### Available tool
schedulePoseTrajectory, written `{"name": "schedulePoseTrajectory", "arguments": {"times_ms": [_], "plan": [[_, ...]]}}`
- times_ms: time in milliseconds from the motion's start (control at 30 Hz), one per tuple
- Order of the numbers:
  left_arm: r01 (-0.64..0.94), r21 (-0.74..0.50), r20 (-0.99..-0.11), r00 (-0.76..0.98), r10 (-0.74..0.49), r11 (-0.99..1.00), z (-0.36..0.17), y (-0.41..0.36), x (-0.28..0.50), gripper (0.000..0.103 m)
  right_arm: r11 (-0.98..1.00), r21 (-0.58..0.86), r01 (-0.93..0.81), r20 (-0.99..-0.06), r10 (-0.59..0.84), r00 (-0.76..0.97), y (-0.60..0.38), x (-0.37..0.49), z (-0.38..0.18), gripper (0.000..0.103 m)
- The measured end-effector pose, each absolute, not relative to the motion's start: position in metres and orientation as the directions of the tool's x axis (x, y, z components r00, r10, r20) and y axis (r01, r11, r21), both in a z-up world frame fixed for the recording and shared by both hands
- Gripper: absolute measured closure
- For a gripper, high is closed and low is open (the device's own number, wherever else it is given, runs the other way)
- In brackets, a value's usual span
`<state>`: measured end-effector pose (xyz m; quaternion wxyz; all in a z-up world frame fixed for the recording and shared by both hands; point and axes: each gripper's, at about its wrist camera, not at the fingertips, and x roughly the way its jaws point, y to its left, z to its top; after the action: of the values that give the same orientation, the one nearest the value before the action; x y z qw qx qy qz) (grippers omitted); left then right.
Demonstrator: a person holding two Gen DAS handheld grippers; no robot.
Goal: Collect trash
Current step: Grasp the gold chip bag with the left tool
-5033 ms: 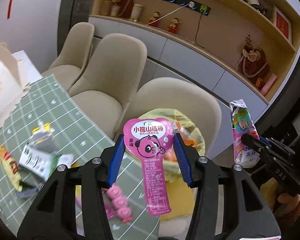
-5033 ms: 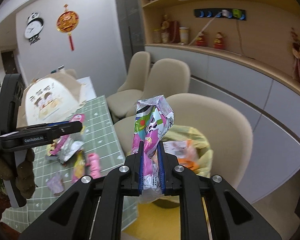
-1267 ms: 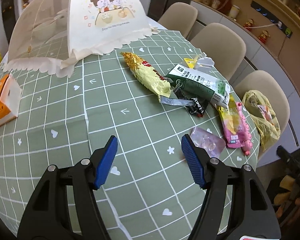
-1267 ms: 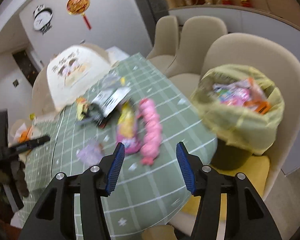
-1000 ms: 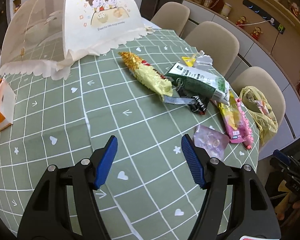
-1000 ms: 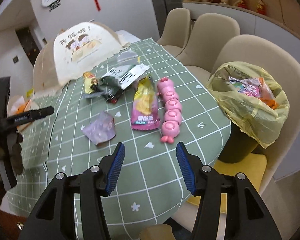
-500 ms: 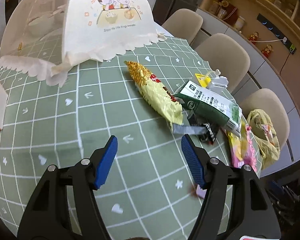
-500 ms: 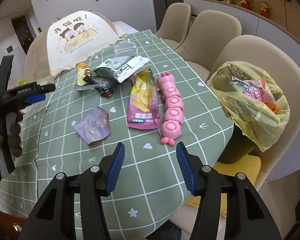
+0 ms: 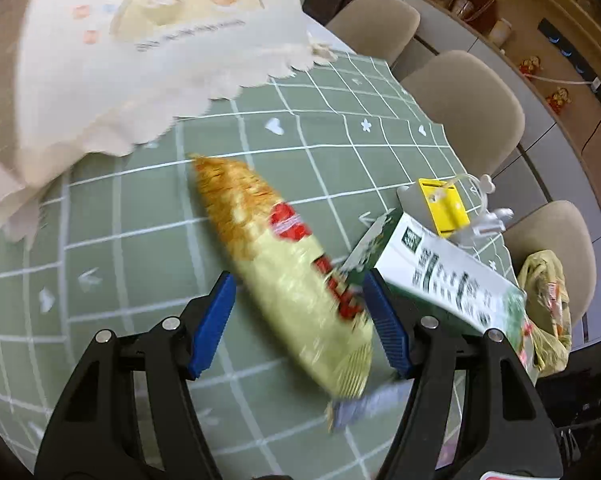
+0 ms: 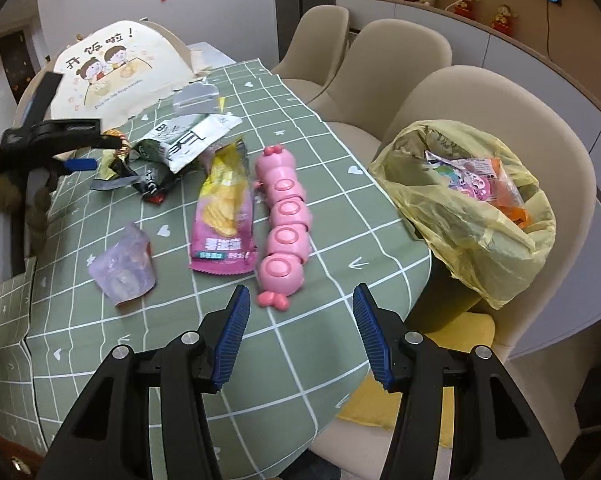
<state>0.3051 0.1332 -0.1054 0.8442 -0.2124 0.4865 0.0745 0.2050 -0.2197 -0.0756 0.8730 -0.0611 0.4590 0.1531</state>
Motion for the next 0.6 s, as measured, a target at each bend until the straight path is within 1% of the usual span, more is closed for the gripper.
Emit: {"name": "schedulePoseTrajectory", "arguments": {"times_ms": [67,200,267,300,400,467,533,567,600], "plan": [[-0.327,-0.304,-0.850,0.517,-0.100,0.895,-0.108,0.131,0.313,0.040,0.945,0.040,-0.324,-0.822,0.216,0.527,-0.221,0.207,-0.076,0.052],[-0.369,-0.296,-0.859,0.507,-0.077,0.881,-0.108,0.129,0.315,0.039,0.936,0.088,-0.340,-0.830,0.257,0.496,-0.220,0.208,-0.080,0.052],[-0.398,-0.289,-0.865,0.498,-0.060,0.871,-0.109,0.130,0.313,0.034,0.931,0.108,-0.348,-0.836,0.275,0.476,-0.218,0.209,-0.085,0.052],[-0.398,-0.286,-0.865,0.499,-0.056,0.872,-0.110,0.130,0.311,0.034,0.928,0.111,-0.355,-0.837,0.280,0.470,-0.216,0.208,-0.086,0.052],[-0.357,-0.276,-0.858,0.510,-0.062,0.892,-0.110,0.128,0.308,0.034,0.917,0.110,-0.383,-0.839,0.292,0.459,-0.208,0.205,-0.088,0.052],[-0.334,-0.301,-0.857,0.506,-0.099,0.893,-0.111,0.131,0.308,0.034,0.912,0.097,-0.399,-0.838,0.291,0.461,-0.204,0.203,-0.087,0.052],[-0.336,-0.301,-0.865,0.490,-0.107,0.893,-0.111,0.132,0.310,0.038,0.906,0.085,-0.414,-0.836,0.291,0.466,-0.200,0.202,-0.085,0.052],[-0.337,-0.274,-0.877,0.472,-0.091,0.901,-0.111,0.131,0.310,0.046,0.905,0.082,-0.419,-0.834,0.292,0.468,-0.199,0.202,-0.084,0.052],[-0.341,-0.249,-0.885,0.460,-0.071,0.906,-0.110,0.131,0.310,0.050,0.903,0.079,-0.423,-0.832,0.294,0.470,-0.198,0.202,-0.083,0.052]]}}
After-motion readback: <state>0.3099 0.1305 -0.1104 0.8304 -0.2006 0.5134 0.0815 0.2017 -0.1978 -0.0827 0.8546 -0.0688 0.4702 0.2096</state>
